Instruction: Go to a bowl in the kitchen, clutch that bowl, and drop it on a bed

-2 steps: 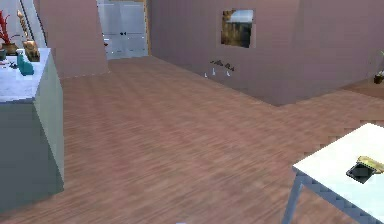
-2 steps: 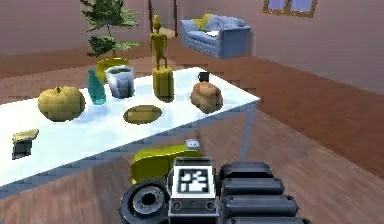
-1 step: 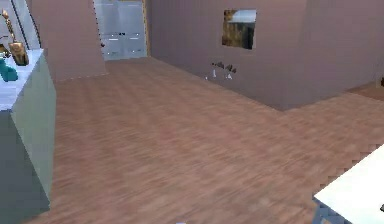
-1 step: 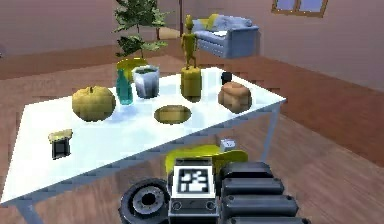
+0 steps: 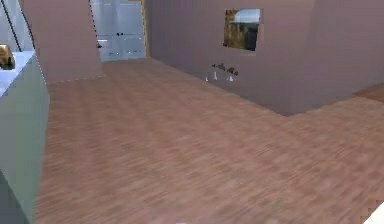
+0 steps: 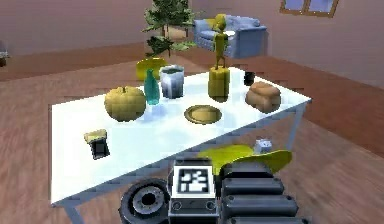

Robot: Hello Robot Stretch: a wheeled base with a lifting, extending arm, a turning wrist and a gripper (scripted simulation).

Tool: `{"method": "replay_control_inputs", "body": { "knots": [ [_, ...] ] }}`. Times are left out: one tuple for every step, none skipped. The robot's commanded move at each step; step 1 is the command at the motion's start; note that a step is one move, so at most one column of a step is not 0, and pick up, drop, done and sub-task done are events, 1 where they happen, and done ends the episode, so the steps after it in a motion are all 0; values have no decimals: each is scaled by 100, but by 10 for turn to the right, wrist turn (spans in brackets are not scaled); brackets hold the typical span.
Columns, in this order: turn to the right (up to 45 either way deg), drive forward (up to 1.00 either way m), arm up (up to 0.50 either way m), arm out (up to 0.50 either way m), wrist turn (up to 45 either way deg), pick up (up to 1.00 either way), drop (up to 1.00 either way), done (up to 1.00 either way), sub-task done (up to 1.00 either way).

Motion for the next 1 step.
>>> {"method": "replay_control_inputs", "body": {
  "knots": [
    [-450,0,0,0,0,0,0,0,0]
  ]
}}
